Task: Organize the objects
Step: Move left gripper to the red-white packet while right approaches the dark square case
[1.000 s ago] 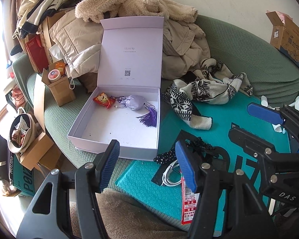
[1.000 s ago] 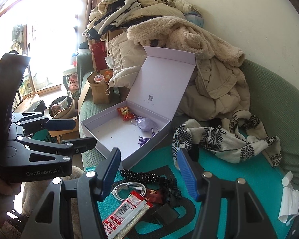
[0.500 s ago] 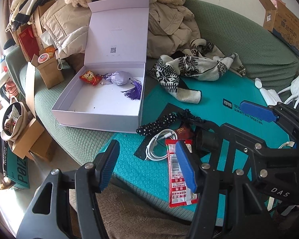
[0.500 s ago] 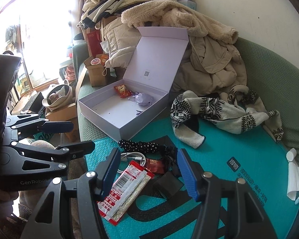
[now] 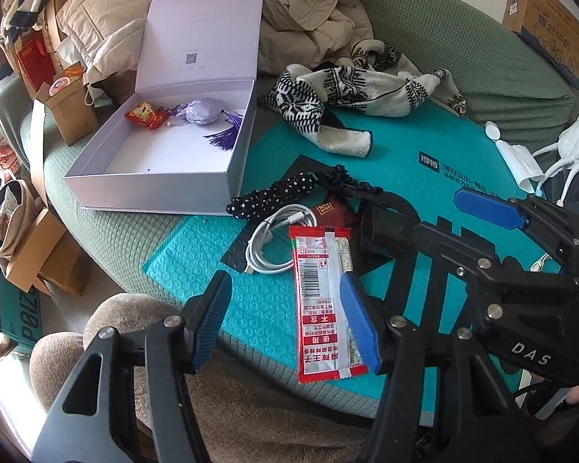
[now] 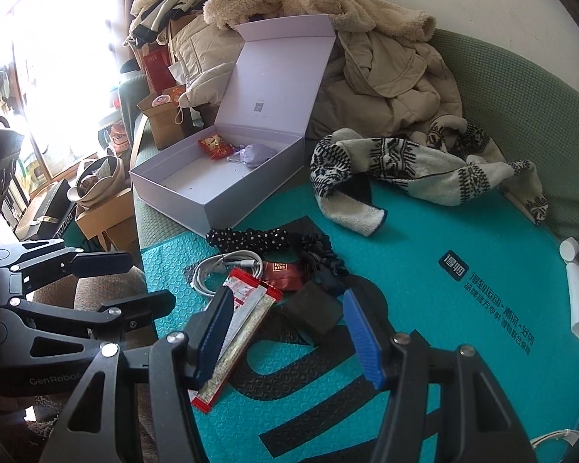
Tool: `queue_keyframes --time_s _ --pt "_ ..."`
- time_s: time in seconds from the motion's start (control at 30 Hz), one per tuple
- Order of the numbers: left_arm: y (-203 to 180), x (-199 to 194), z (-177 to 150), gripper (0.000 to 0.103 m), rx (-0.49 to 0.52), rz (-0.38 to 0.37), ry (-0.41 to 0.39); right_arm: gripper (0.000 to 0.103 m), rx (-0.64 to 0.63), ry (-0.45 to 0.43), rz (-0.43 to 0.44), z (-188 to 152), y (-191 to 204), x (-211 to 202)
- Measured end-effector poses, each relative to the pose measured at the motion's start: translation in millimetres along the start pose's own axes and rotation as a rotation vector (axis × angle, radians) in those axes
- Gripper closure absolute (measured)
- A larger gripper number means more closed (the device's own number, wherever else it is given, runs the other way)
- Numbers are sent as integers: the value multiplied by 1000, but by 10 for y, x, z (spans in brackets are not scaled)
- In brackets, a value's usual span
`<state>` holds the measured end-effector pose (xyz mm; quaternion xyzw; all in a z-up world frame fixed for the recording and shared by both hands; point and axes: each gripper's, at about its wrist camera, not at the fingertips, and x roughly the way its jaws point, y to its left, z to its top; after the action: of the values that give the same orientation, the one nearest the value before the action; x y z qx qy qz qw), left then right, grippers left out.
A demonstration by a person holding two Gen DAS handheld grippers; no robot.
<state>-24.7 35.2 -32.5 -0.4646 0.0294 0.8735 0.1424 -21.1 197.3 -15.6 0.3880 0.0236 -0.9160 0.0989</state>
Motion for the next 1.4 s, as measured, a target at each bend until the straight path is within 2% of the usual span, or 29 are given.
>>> queue_keyframes --time_s 0.2,0.63,1.07,1.4 --pt "-37 236 -11 40 -12 -22 46 43 22 37 -10 -73 -107 156" --pt "10 720 -54 39 -64 -56 150 41 47 111 -3 -126 -233 583" --pt "96 895 -67 39 -81 -61 185 40 22 141 1 -90 -223 903" --pt "-60 884 -54 36 -9 -27 165 41 26 149 10 -161 -279 879"
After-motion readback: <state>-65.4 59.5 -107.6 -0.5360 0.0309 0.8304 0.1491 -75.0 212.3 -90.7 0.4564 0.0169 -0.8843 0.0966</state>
